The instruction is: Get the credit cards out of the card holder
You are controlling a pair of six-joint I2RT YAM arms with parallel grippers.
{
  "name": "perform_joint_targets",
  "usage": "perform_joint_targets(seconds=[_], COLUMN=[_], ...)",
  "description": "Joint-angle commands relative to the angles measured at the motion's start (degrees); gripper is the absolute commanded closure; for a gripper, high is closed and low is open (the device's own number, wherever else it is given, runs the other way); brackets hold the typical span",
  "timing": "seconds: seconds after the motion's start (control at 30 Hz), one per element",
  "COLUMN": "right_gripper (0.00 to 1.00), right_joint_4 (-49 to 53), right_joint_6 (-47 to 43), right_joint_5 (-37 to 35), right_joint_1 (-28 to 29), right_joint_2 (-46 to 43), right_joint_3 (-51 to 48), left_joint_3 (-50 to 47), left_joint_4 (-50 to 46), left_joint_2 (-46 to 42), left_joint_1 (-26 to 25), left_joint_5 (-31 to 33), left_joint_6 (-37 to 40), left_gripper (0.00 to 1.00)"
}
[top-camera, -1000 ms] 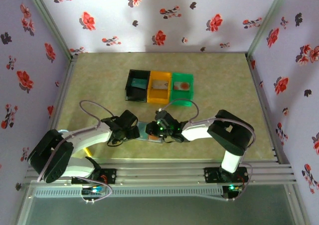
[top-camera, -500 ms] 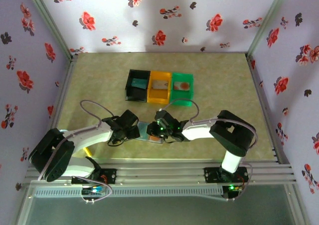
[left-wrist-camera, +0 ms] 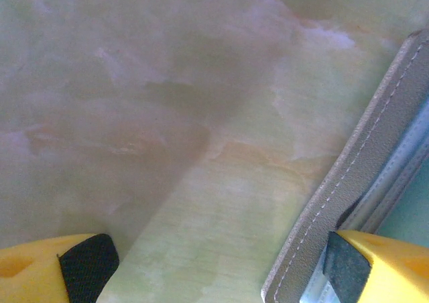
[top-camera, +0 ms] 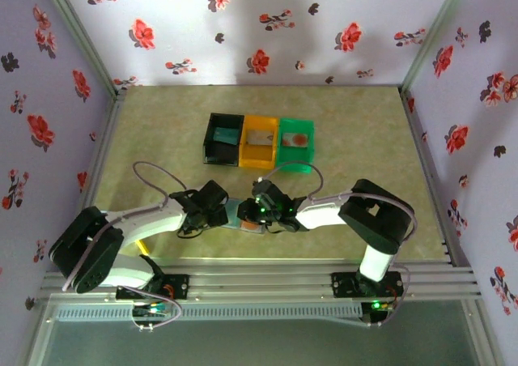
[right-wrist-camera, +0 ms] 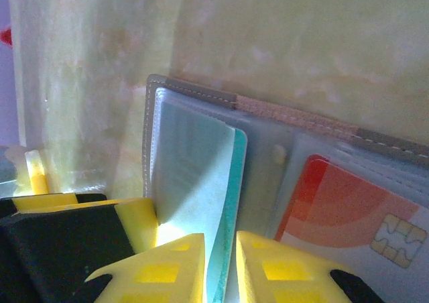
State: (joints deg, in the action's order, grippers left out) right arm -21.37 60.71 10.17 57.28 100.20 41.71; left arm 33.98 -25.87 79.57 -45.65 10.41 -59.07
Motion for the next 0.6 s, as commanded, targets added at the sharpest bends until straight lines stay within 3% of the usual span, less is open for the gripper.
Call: perform_joint_targets(seconds=[0.0,0.57], right_gripper=[0.79,0.83], right_joint_4=[0.3,-10.5], right_joint_6=[1.3,1.9], right_joint_5=[1.5,3.5], right_joint_1=[0.0,0.0], right_joint_2=[1.8,1.2], right_joint_3=[-1.9,-5.0], left_joint_3=[-8.3,-8.9], left_joint_4=[19.6,24.7], left_joint_2=[14.4,19.0], left_joint_1=[-1.2,-2.3], left_joint_5=[-15.9,-17.4], left_joint_6=[-2.6,-3.9], left_gripper=[0.13,0.13])
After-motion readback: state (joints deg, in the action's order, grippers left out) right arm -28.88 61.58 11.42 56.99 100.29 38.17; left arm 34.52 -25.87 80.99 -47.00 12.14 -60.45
